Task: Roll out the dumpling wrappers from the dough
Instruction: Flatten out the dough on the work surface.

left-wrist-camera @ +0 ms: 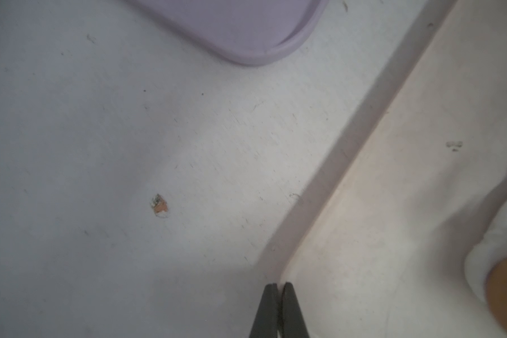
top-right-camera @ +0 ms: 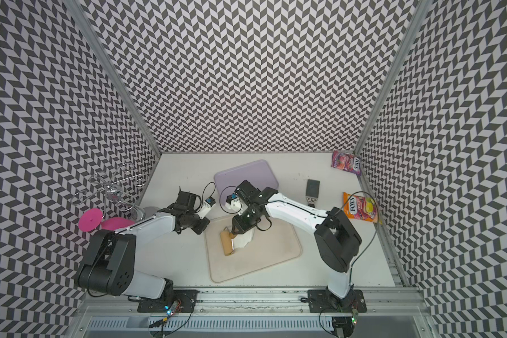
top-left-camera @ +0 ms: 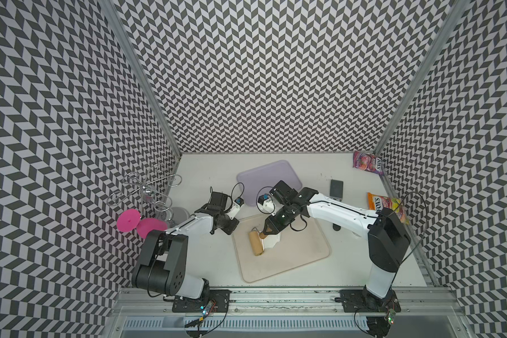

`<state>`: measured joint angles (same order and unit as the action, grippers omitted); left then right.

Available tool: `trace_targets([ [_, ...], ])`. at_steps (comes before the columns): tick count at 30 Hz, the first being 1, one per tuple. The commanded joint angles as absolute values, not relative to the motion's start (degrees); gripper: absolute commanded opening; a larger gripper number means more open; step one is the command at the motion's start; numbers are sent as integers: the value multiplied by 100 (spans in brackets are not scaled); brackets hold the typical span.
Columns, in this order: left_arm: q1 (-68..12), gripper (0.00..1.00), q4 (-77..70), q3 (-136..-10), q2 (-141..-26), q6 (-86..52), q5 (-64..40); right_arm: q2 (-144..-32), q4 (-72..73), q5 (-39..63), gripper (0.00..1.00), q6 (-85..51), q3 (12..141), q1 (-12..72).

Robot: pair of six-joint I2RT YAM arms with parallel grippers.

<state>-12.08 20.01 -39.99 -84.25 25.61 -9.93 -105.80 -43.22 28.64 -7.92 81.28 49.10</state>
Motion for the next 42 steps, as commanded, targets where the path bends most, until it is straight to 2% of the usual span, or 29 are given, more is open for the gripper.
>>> trace_targets([
  [1, -1233, 0, 2101, -3977, -8465, 2558, -1012, -11128, -4571, 2505, 0, -725, 7721, 4982],
  [6, -1230, 0, 2101, -3984, -8468, 2558, -1013, -10934, -4422, 2991, 0, -669, 7735, 4979],
  [14, -1230, 0, 2092, -3973, -8463, 2558, -1017, -9854, -4234, 3770, 0, -694, 7950, 4837],
  [25, -1230, 0, 2066, -3951, -8461, 2558, -1011, -8948, -4163, 2750, 0, -1159, 6961, 3770],
  [33, -1230, 0, 2072, -3955, -8461, 2558, -1016, -9027, -3940, 2406, 0, -1387, 6723, 3650],
  [42, -1230, 0, 2063, -3942, -8452, 2558, -997, -9431, -4265, 1186, 0, -1478, 6596, 3554],
])
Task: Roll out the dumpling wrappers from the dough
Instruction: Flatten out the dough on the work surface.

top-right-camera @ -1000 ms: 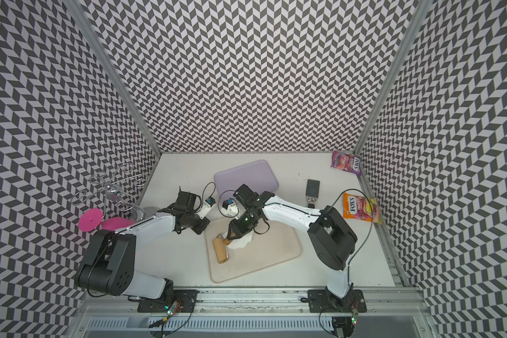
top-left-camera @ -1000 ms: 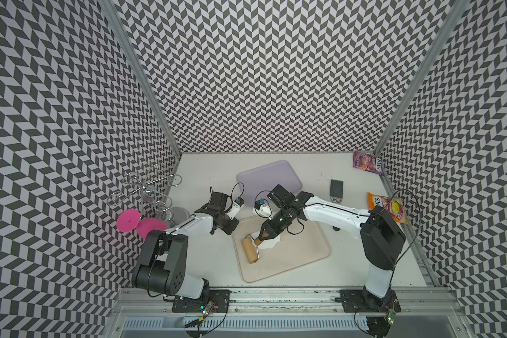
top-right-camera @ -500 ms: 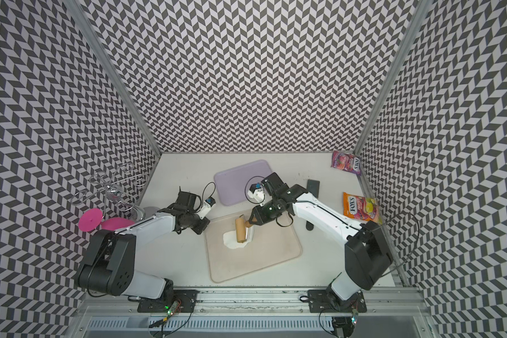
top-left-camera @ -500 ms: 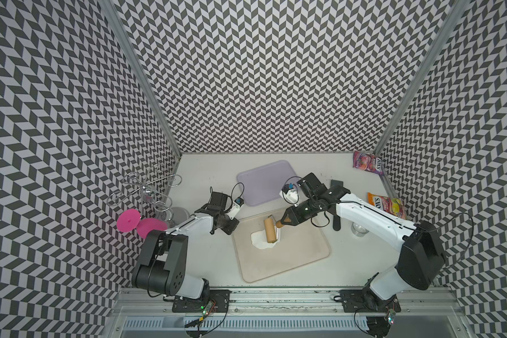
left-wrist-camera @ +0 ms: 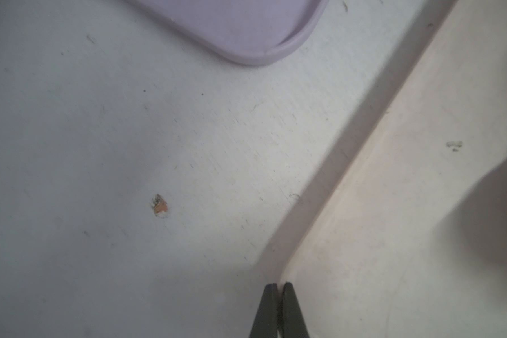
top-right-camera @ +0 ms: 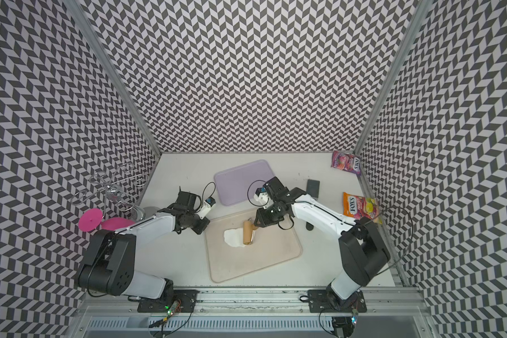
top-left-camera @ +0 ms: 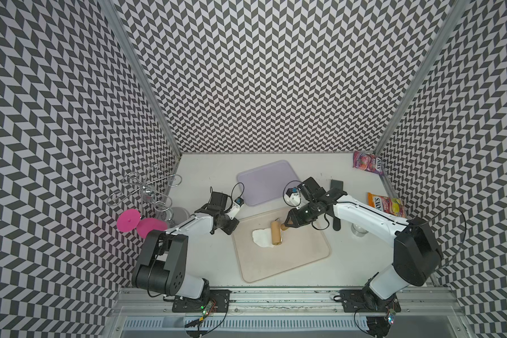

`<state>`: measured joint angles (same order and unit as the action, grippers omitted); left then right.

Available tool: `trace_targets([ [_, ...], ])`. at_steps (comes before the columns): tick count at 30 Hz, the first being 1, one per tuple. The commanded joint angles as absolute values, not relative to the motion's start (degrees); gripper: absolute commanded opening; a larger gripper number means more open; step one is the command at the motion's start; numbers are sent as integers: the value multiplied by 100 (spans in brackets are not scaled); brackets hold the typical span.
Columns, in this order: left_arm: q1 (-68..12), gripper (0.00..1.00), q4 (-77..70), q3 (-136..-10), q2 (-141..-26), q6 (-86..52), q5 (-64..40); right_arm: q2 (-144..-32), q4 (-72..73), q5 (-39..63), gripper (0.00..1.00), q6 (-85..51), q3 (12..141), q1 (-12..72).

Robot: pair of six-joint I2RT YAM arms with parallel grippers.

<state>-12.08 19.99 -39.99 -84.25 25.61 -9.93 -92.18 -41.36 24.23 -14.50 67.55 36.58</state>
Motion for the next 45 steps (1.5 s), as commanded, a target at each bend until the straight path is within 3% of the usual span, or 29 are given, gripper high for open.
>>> trace_targets([
  [1, -1230, 0, 2063, -3945, -8456, 2558, -995, -9424, -4309, 1094, 0, -1484, 6555, 3523],
  [11, -1230, 0, 2041, -3922, -8464, 2560, -987, -9193, -4872, 369, 0, -1497, 6461, 3323],
  [23, -1230, 0, 2014, -3897, -8456, 2566, -1001, -8819, -5181, 174, 0, -1366, 6591, 3287],
  [31, -1228, 0, 2015, -3902, -8446, 2558, -1020, -8029, -4486, 1172, 0, -1539, 7117, 3287],
  [40, -1231, 0, 2013, -3902, -8449, 2562, -1040, -7157, -3446, 1021, 0, -3454, 6664, 3370],
  [45, -1230, 0, 2015, -3887, -8473, 2558, -1048, -6244, -3035, -979, 0, -5539, 6041, 4347],
])
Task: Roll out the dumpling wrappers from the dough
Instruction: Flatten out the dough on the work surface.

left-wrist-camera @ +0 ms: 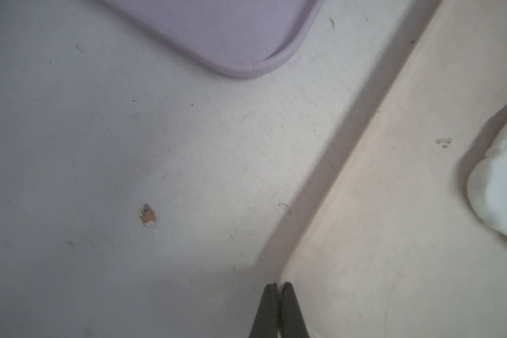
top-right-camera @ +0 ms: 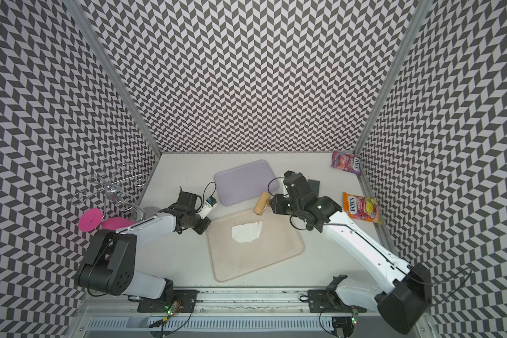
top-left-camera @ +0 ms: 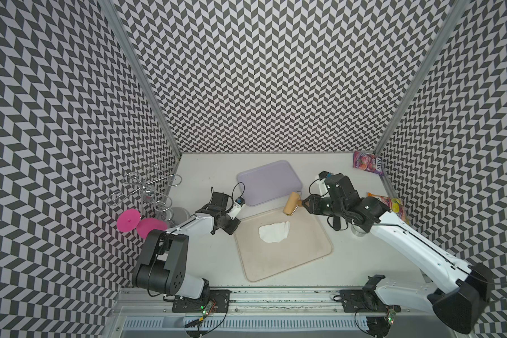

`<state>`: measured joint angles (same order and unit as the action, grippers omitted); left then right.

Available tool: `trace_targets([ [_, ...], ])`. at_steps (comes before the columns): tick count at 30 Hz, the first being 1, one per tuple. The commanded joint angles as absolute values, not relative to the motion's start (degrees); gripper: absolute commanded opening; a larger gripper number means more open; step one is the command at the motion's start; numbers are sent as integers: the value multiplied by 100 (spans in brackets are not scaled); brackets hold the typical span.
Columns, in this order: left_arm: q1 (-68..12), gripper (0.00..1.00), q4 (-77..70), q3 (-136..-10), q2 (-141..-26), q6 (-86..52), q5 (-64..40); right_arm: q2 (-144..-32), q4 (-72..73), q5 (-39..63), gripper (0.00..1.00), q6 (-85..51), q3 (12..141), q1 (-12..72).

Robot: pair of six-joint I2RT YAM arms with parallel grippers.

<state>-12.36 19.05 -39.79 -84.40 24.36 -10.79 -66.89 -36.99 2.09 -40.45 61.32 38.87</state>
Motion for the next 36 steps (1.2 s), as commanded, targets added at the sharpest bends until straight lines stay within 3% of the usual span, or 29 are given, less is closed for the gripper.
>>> trace_targets([
  [1, -1232, 0, 2013, -3894, -8476, 2558, -1051, -6207, -3172, -1273, 0, -5913, 6051, 4543],
  [7, -1230, 0, 2029, -3919, -8498, 2549, -1048, -6714, -3664, -1384, 0, -7303, 5996, 5304],
  [16, -1230, 0, 2021, -3919, -8507, 2549, -1050, -7005, -3681, -1117, 0, -8595, 5494, 5580],
  [36, -1230, 0, 2030, -3919, -8482, 2553, -1029, -7984, -3916, -1308, 0, -9438, 5530, 5661],
])
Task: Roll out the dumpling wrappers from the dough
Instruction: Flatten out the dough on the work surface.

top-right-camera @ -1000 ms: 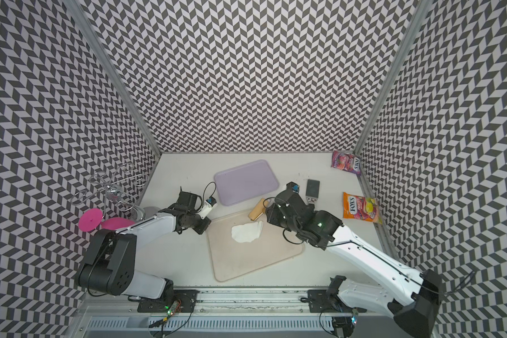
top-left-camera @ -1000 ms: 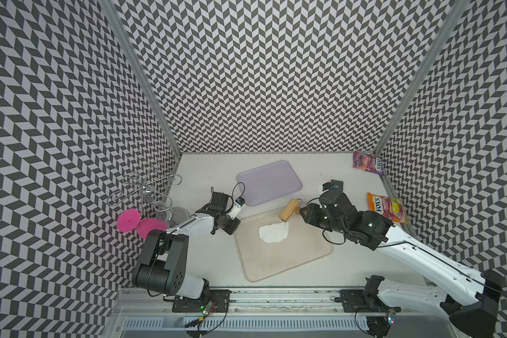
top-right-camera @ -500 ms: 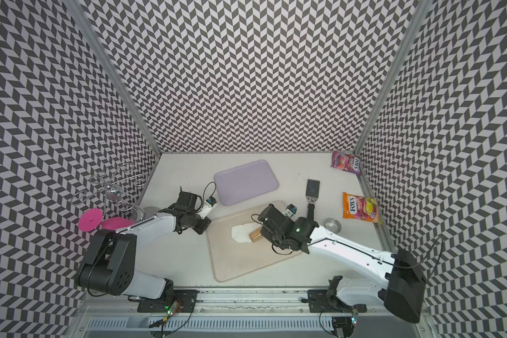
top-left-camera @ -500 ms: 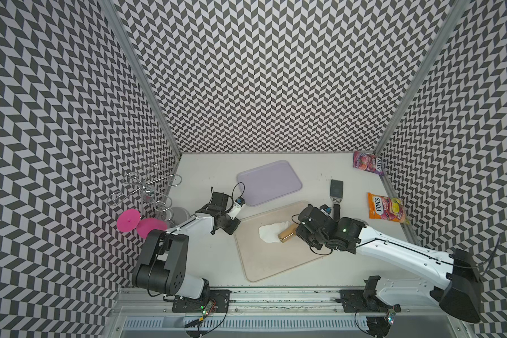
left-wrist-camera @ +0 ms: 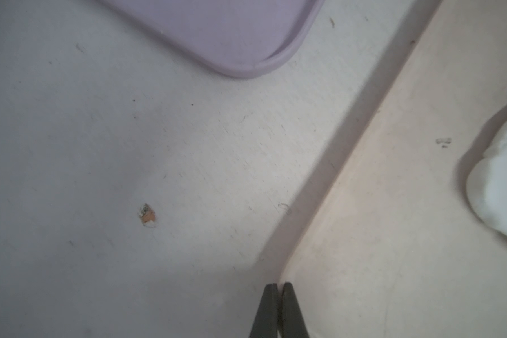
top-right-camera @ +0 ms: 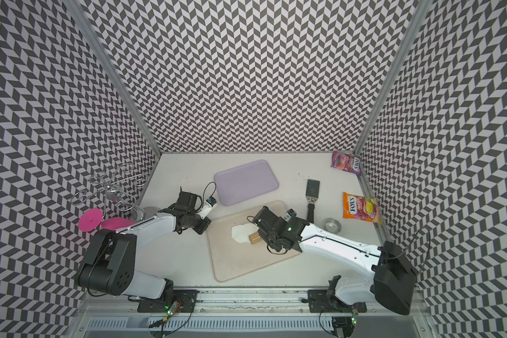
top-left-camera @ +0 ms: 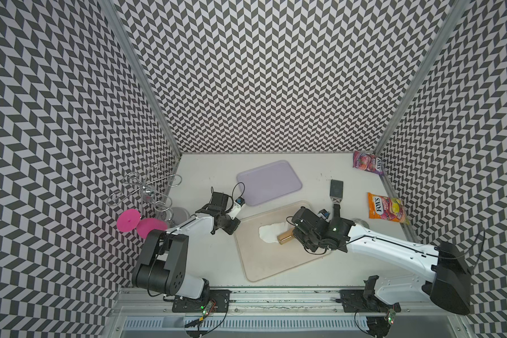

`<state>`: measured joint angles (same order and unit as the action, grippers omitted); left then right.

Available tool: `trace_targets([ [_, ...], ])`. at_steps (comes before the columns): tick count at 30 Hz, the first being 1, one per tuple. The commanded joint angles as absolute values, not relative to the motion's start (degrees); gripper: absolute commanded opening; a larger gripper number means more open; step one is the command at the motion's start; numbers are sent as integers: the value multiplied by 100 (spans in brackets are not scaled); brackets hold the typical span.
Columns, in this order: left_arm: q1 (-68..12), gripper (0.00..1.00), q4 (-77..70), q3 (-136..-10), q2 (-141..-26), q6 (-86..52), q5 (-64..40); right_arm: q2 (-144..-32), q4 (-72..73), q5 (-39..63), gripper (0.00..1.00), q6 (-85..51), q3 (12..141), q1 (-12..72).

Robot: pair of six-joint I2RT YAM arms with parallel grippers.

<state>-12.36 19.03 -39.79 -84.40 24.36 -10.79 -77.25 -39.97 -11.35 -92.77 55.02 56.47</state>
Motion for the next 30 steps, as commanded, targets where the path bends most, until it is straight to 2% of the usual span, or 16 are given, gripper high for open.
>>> trace_targets([
  [1, -1235, 0, 2030, -3913, -8482, 2549, -1030, -8080, -3964, -1329, 0, -9435, 5545, 5669],
  [9, -1230, 0, 2030, -3911, -8479, 2558, -1029, -8800, -4300, -1339, 0, -9410, 5792, 5660],
  [22, -1230, 0, 2021, -3904, -8467, 2559, -1046, -7937, -5066, -1933, 0, -9164, 6845, 5681],
  [30, -1235, 0, 2038, -3914, -8464, 2562, -1037, -8289, -4625, -1876, 0, -9149, 6965, 5670],
])
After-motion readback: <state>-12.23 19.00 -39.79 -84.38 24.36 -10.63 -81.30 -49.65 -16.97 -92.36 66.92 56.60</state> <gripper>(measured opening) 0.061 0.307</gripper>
